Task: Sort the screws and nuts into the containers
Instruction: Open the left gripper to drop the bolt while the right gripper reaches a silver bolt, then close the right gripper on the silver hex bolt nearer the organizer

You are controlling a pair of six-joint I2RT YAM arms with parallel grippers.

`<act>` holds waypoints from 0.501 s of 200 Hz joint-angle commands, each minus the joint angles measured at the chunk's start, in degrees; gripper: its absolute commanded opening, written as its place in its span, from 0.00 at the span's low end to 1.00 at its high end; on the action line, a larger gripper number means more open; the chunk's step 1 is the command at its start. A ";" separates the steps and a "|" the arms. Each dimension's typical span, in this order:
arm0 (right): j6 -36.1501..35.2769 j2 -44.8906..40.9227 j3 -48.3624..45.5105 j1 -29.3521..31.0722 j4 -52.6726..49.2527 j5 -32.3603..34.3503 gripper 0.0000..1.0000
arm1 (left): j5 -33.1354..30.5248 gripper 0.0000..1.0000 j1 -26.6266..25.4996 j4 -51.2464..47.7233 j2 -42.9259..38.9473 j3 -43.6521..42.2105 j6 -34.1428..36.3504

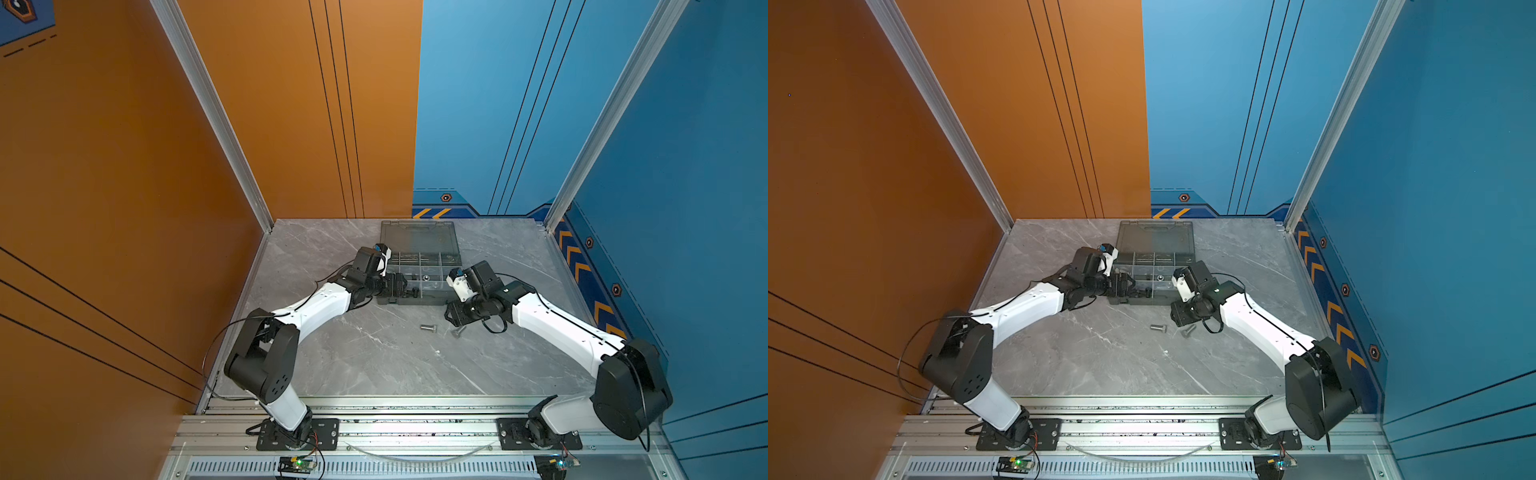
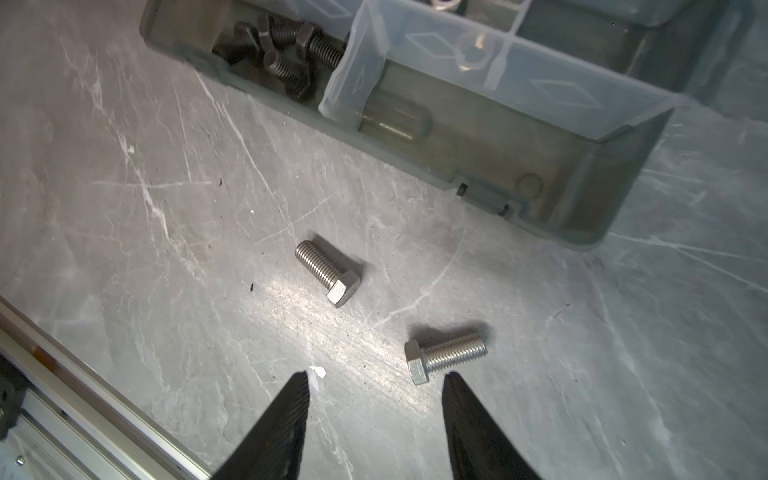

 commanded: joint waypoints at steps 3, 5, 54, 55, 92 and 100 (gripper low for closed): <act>-8.41 2.63 -0.87 2.01 0.26 0.10 0.55 | 8.16 0.97 0.47 0.44 -3.24 -2.30 -2.10; -8.91 2.84 -0.92 2.14 0.48 0.27 0.56 | 8.52 0.98 0.56 0.38 -3.49 -2.30 -2.26; -14.75 10.57 1.39 4.09 2.96 -0.54 0.57 | 11.31 0.98 0.92 -3.31 -8.61 -7.91 -4.89; -14.84 10.71 1.46 4.13 3.00 -0.65 0.57 | 11.36 0.98 0.96 -3.41 -8.70 -8.00 -4.89; -15.72 14.92 2.71 4.69 6.17 -2.54 0.57 | 13.48 0.98 2.99 -4.81 -11.95 -11.98 -5.64; -16.18 15.51 2.87 4.88 6.84 -2.75 0.57 | 13.77 0.98 3.57 -4.28 -12.50 -12.99 -6.07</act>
